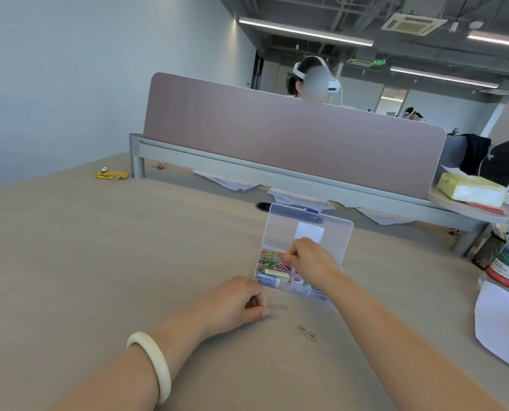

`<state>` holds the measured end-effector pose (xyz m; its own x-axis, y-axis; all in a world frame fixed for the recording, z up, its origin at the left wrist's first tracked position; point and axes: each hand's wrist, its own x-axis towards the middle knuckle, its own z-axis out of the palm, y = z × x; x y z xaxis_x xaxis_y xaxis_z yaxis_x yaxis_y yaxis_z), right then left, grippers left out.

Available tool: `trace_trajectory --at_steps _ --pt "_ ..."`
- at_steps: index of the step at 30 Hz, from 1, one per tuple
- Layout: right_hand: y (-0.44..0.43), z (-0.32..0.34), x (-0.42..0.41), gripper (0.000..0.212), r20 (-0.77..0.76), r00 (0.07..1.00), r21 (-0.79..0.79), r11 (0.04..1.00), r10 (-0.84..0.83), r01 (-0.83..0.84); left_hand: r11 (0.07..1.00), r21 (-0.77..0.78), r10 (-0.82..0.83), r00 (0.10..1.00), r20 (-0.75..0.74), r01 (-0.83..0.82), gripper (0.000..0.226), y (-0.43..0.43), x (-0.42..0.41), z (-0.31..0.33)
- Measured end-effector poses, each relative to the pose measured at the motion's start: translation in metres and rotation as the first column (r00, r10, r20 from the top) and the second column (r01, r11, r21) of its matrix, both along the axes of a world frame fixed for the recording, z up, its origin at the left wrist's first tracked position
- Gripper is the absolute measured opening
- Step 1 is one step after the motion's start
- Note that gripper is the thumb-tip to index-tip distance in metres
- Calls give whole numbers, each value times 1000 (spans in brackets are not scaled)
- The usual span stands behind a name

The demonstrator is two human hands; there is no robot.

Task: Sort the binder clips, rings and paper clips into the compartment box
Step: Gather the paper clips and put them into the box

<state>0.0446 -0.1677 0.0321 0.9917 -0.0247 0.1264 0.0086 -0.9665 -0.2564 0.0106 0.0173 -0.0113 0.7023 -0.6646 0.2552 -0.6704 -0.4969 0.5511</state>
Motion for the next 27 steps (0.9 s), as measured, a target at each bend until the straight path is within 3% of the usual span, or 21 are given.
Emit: trace_trajectory --at_steps 9,13,18,23,27 --pt "6 -9 0 19 67 997 -12 1000 -26 27 1000 -18 7 1000 16 -7 14 1 0 -2" --pt "4 -7 -6 19 35 999 123 992 -13 9 999 -45 32 999 36 -30 12 2 2 -3" --pt "-11 -2 -47 13 140 990 338 939 19 -65 981 -121 158 987 37 -153 7 6 10 -2" --pt "-34 -21 -116 21 19 992 439 890 128 -123 923 -169 361 930 67 -346 8 -6 42 14" --pt "-35 -37 -127 27 7 986 419 895 165 -153 937 -91 347 931 115 -338 14 -29 59 25"
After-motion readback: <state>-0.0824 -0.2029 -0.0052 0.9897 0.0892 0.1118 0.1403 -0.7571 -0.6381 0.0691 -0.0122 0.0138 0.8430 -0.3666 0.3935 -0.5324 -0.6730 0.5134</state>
